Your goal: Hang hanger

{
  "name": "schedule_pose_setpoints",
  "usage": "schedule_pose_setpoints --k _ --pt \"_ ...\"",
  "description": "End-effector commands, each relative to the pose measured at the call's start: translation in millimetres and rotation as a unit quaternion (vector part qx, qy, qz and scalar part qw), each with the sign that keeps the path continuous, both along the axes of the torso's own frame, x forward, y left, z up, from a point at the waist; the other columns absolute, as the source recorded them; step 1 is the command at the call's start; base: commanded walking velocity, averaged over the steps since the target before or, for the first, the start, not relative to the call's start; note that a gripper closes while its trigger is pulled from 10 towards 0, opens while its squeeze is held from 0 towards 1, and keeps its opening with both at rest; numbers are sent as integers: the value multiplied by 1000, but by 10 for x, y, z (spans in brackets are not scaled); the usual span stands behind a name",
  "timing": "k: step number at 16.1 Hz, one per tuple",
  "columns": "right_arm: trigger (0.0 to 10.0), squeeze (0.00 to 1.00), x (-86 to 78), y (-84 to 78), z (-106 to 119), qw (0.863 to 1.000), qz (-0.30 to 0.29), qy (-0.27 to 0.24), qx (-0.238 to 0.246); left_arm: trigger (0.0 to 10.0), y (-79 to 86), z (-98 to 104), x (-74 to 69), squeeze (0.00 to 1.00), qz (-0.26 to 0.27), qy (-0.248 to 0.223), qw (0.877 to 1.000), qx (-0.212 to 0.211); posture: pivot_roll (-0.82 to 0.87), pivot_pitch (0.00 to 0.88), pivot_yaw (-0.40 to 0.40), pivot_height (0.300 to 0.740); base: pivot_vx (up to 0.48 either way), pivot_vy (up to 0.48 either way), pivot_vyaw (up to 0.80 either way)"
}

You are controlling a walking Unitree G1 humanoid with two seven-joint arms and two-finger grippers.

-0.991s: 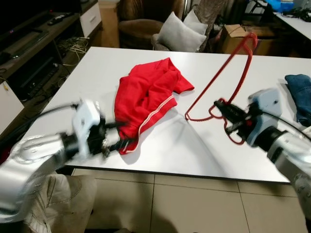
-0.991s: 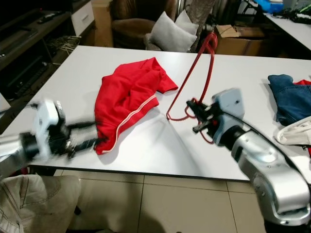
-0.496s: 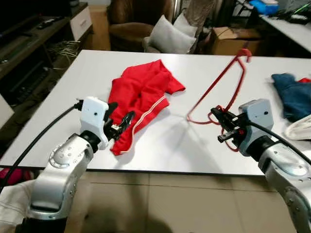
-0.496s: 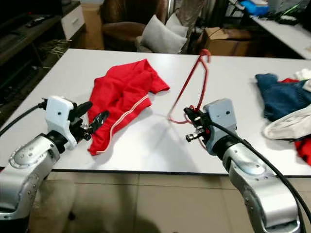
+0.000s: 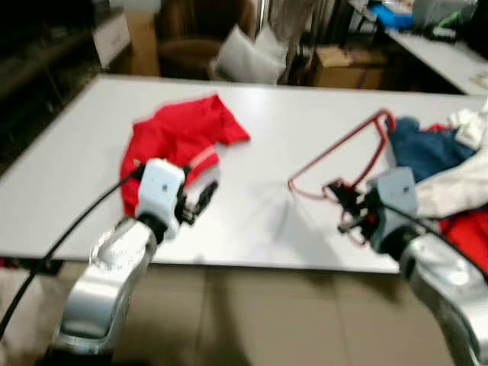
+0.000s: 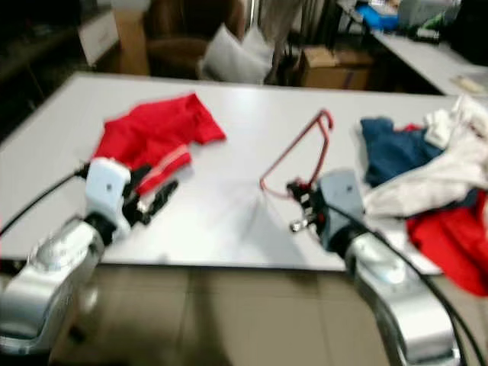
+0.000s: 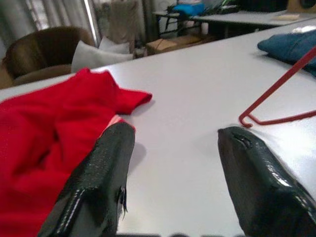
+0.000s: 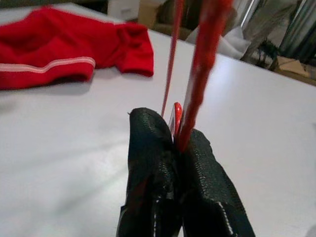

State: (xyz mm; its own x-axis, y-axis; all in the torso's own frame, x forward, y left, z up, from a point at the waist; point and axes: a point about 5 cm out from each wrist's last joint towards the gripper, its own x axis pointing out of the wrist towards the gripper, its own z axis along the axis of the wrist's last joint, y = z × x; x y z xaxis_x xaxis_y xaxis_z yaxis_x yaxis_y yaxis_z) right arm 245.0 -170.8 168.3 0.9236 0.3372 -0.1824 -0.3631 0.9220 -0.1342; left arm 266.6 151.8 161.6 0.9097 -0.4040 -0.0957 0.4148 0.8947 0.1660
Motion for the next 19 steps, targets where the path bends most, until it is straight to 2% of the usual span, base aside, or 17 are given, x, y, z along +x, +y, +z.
schedule_pose_setpoints --k 1,4,6,12,19 --pt "10000 0 27 -47 3 1000 -15 -5 0 10000 -39 46 8 0 -7 -13 1000 1 -143 0 -11 740 0 -480 0" --pt "10000 0 60 -45 -65 999 -33 -2 11 10000 -60 -19 80 0 1 -1 1000 12 -147 0 -7 740 0 0 0" --pt "10000 0 31 -66 -96 999 -50 0 15 10000 -83 -39 117 0 6 8 1000 5 -161 0 14 740 0 0 0" --pt "10000 0 37 -57 -83 999 -44 -4 7 10000 -106 -54 134 0 -3 11 1000 9 -159 0 19 740 0 0 0" --pt "10000 0 83 -37 -71 999 -33 -6 0 10000 -88 -56 111 0 -1 9 1000 14 -147 0 3 740 -250 0 0"
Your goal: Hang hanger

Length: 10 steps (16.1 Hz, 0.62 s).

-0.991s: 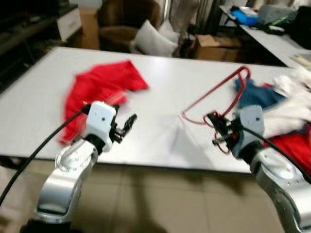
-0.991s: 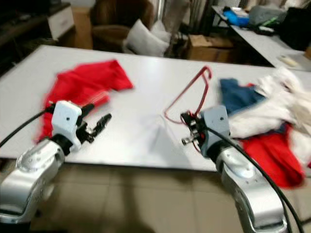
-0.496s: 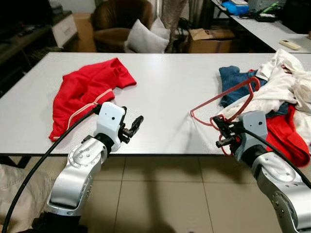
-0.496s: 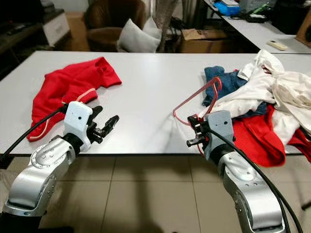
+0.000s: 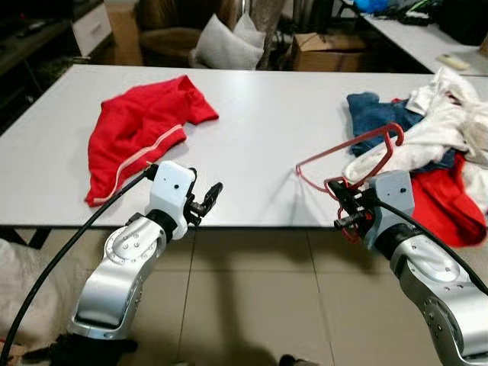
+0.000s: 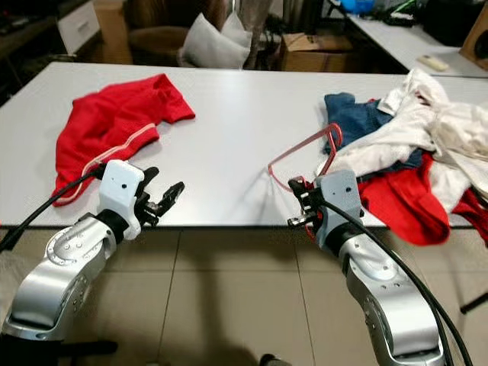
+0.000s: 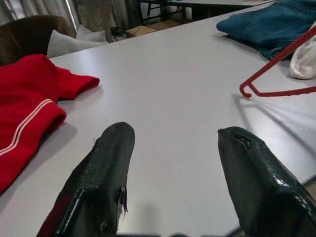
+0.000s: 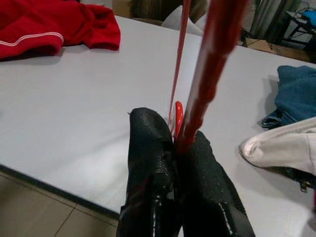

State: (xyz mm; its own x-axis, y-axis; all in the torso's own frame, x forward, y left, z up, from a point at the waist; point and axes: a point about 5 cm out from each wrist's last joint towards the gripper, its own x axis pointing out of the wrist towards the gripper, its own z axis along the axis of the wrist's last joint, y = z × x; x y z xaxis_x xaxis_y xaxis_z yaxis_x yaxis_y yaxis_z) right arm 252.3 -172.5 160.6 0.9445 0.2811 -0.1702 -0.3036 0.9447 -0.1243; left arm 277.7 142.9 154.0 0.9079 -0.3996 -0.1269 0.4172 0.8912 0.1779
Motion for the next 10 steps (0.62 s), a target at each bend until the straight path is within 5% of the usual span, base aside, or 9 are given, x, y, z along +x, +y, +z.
schedule_pose_setpoints --k 1,10 --pt "10000 0 11 -21 4 1000 -1 -2 -9 10000 2 17 -3 0 -2 -2 1000 3 -147 0 3 740 -240 0 0" --pt "10000 0 11 -3 45 999 20 -3 -39 10000 39 36 22 0 -5 -7 1000 11 -156 0 7 740 0 0 0"
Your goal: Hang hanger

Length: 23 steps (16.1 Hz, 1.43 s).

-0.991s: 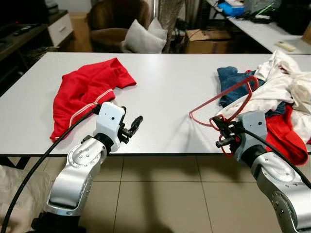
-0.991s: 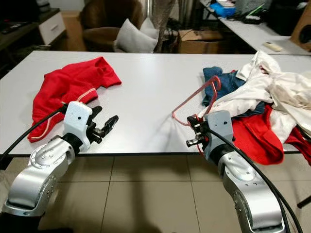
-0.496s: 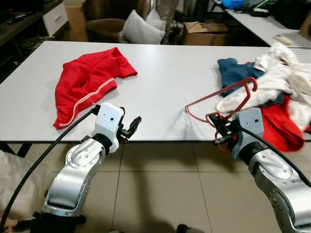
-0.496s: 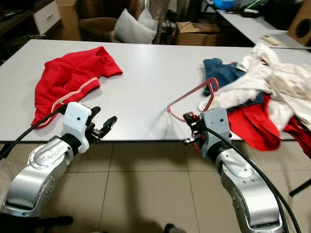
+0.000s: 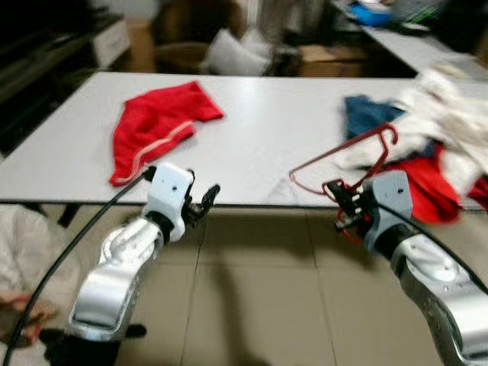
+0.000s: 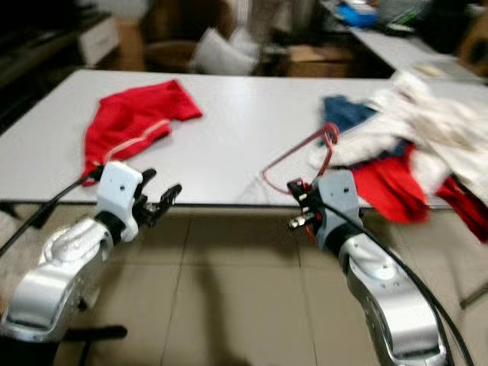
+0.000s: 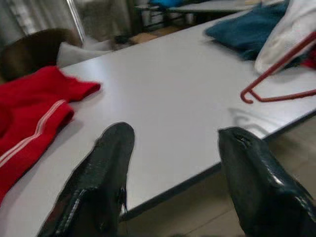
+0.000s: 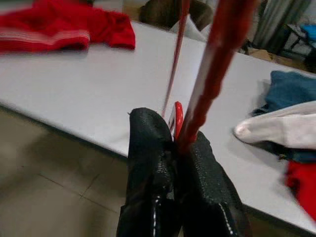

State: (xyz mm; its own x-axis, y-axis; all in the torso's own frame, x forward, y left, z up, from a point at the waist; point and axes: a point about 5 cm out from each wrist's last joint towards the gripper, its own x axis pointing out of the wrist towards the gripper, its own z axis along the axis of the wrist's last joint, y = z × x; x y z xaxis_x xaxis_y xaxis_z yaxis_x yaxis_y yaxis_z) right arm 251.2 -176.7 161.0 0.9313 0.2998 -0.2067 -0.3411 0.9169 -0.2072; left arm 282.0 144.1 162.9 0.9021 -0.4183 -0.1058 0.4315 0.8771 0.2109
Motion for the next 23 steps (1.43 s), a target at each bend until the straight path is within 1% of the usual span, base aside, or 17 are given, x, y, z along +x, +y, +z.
schedule_pose_setpoints --k 1,2,3,4,5,7,9,11,13,14,16,18,19,20,21,22,23 --pt "10000 0 42 52 82 999 31 -7 -27 10000 63 24 17 12 2 -5 1000 3 -159 0 6 740 0 0 0" --pt "10000 0 78 62 125 995 77 0 -71 10000 38 191 39 71 -42 -40 998 -6 -160 0 6 740 0 0 0" --pt "10000 0 99 60 147 991 97 6 -91 10000 15 279 35 110 -73 -53 996 -15 -160 0 6 740 0 0 0" --pt "10000 0 173 36 211 982 131 11 -136 10000 -50 445 -5 1000 -138 -75 988 -14 -162 0 6 740 0 0 0" --pt "10000 0 253 7 277 973 152 13 -172 10000 -106 551 -41 1000 -181 -98 978 11 -159 0 4 740 0 0 0" --pt "10000 0 391 -32 360 956 184 20 -230 10000 -223 644 -103 1000 -241 -130 959 72 -153 0 -2 740 0 0 0" --pt "10000 0 493 -28 419 943 214 26 -253 10000 -342 776 -144 1000 -277 -150 947 58 -152 0 -10 740 0 0 0" --pt "10000 0 605 -13 510 923 258 37 -283 10000 -473 1011 -170 1000 -312 -188 931 37 -148 0 -21 740 0 0 0" --pt "10000 0 665 -19 508 896 298 61 -325 10000 -543 1177 -172 1000 -337 -221 913 61 -145 0 -27 740 0 0 0" --pt "10000 0 701 -18 512 886 305 63 -344 10000 -571 1249 -175 1000 -347 -230 907 66 -144 0 -30 740 0 0 0" --pt "10000 0 757 8 548 876 318 59 -358 10000 -617 1245 -148 1000 -360 -230 898 102 -137 0 -38 740 0 0 0" --pt "10000 0 796 70 607 859 345 52 -374 10000 -631 1152 -51 1000 -379 -203 890 151 -133 0 -42 740 0 0 0" --pt "10000 0 809 87 619 851 356 50 -383 10000 -609 1111 -5 961 -388 -181 887 172 -131 0 -41 740 0 0 0" --pt "10000 0 818 93 625 845 362 50 -390 10000 -579 1090 26 733 -395 -165 884 185 -131 0 -39 740 0 0 0" --pt "10000 0 825 100 637 836 372 48 -401 2118 -526 1086 97 0 -393 -158 882 208 -132 0 -36 740 0 0 0" --pt "10000 0 825 108 649 832 377 45 -404 0 -505 1096 142 0 -386 -162 882 219 -134 0 -33 740 0 0 0" --pt "10000 0 824 113 657 830 380 44 -406 0 -494 1112 168 0 -379 -166 883 222 -134 0 -32 740 0 0 0"
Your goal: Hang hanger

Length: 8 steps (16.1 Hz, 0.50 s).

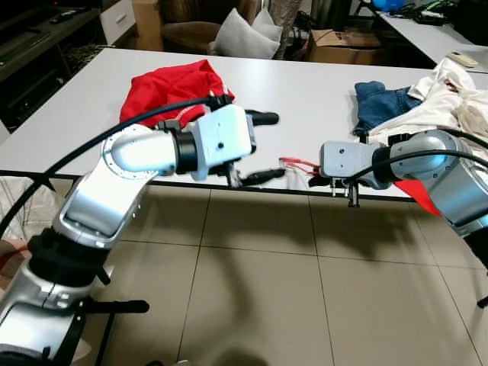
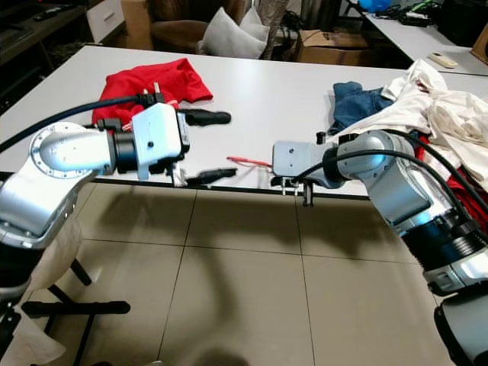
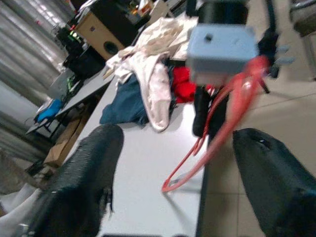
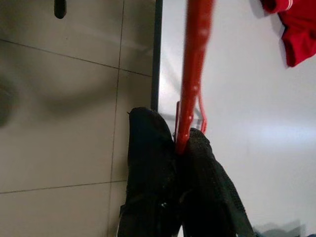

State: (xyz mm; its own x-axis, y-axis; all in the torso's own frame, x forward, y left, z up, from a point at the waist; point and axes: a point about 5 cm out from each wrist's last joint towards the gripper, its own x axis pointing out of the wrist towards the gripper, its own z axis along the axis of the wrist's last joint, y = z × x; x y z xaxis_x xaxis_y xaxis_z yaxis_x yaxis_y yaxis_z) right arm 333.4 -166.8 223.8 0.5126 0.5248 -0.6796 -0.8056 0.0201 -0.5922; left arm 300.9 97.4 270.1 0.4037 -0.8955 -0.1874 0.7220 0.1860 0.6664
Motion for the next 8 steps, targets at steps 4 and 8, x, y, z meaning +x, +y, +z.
schedule_pose_setpoints --k 4,8 --pt "10000 0 7 25 61 1000 23 -2 -9 0 -40 78 -28 0 -47 39 997 -46 -140 0 -26 740 0 0 0" --pt "10000 0 24 56 130 999 35 -8 2 0 -53 -38 -36 0 -69 82 993 -57 -145 0 -24 740 0 0 0"
